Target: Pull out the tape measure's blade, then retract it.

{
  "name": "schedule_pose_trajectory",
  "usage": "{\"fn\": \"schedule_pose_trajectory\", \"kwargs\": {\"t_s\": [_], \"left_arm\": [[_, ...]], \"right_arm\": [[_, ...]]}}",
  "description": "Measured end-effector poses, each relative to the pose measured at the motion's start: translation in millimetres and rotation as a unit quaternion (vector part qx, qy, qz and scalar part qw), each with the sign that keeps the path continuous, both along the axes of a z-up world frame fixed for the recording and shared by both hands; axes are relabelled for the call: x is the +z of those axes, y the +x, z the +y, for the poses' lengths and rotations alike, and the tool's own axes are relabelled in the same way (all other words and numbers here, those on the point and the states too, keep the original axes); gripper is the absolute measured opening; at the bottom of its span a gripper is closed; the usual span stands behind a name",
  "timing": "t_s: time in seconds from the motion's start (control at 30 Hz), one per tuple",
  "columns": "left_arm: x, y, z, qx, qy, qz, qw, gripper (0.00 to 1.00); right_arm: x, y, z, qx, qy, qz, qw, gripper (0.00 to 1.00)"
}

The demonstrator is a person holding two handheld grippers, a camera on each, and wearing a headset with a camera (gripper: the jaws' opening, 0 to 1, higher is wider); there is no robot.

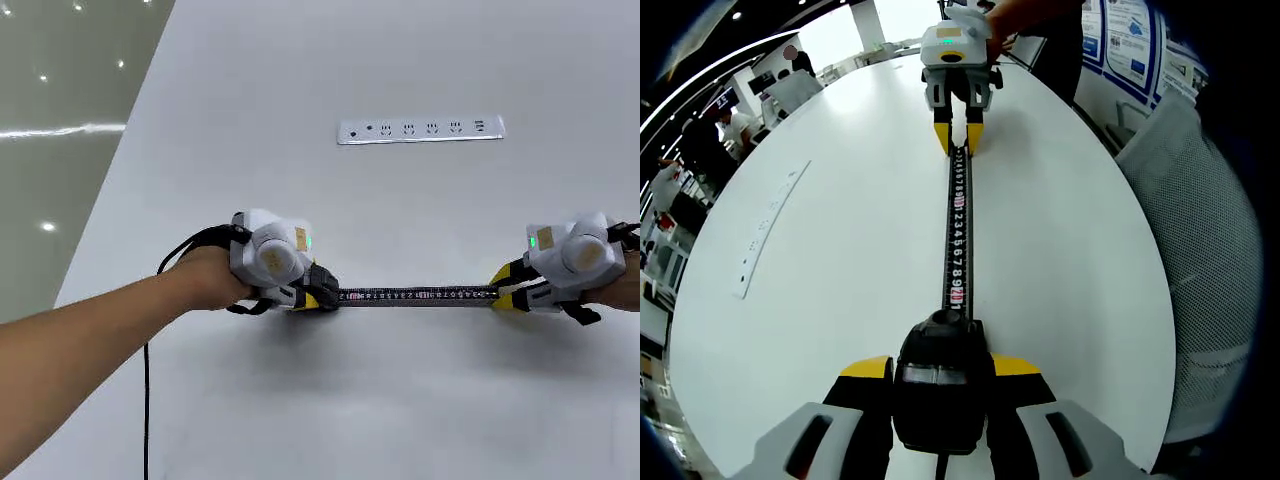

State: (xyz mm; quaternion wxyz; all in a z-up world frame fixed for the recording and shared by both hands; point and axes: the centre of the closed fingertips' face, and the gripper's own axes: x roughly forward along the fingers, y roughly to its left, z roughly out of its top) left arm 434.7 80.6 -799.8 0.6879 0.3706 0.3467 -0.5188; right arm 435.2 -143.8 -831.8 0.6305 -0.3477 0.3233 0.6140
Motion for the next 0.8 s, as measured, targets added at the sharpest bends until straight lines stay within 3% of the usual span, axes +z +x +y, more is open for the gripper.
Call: {"fn": "schedule_pose_trajectory", "kwargs": {"t_s": [0.13, 0.43, 0.63, 0.73, 0.8], "left_arm": [[-0.9, 0.8, -0.7, 0.016, -0.009, -0.004, 0.9998, 0.34], [9.1, 0.1, 4.1, 0.033, -0.012, -0.014, 0.9993, 0.40], [13.9, 1.1, 12.3, 0.084, -0.021, -0.010, 0.9962, 0.42], [19.7, 2.2, 13.1, 0.128, -0.045, -0.001, 0.9907, 0.46], [23.7, 3.8, 16.3, 0.140, -0.046, -0.009, 0.9890, 0.48]], "right_arm": [[2.1, 1.0, 2.2, 0.011, -0.011, -0.017, 0.9997, 0.14], [3.1, 6.5, 1.3, -0.026, -0.012, -0.027, 0.9992, 0.24], [7.3, 13.9, -2.9, -0.099, 0.002, -0.030, 0.9946, 0.29], [13.3, 15.9, -7.0, -0.131, 0.009, -0.028, 0.9910, 0.34], [16.6, 16.8, -12.3, -0.154, 0.007, -0.028, 0.9876, 0.39]]}}
